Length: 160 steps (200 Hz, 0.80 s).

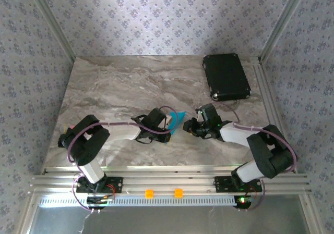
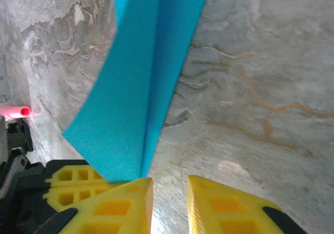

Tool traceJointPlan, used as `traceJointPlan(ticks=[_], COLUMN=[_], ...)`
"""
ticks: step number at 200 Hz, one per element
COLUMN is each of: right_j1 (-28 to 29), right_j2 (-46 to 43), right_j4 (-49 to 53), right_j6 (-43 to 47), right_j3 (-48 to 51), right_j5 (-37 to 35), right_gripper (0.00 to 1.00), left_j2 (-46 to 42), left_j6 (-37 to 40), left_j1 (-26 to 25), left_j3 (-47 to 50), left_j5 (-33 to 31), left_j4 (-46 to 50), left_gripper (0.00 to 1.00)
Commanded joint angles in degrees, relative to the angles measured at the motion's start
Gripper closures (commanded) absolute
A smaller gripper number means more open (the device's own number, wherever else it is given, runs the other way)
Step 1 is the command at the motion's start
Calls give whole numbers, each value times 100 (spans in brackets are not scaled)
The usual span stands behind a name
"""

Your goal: Fold a paper plane with a square sheet of paper (pick it up from the middle)

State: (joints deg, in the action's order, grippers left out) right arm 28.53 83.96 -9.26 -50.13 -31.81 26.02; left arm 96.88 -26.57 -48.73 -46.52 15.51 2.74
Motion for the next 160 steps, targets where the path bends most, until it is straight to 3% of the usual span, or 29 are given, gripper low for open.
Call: traceJointPlan(ticks=[1, 22, 62, 160], right_j1=[3, 28, 202, 223], right_j2=[68, 204, 476, 1050], right_j4=[-157, -94, -442, -1139], right_j6=[-145, -124, -224, -437], right_j3=[-322, -522, -544, -577], right_j5=[77, 159, 228, 392], right_gripper=[71, 72, 84, 86], left_j2=[143, 149, 138, 121], left_j6=[144, 152, 69, -180], left_j1=[-2, 7, 22, 165], left_j3=[38, 46, 133, 460], left_j5=[162, 220, 315, 688], left_j4=[227, 214, 34, -445], left_gripper=[94, 94, 94, 94])
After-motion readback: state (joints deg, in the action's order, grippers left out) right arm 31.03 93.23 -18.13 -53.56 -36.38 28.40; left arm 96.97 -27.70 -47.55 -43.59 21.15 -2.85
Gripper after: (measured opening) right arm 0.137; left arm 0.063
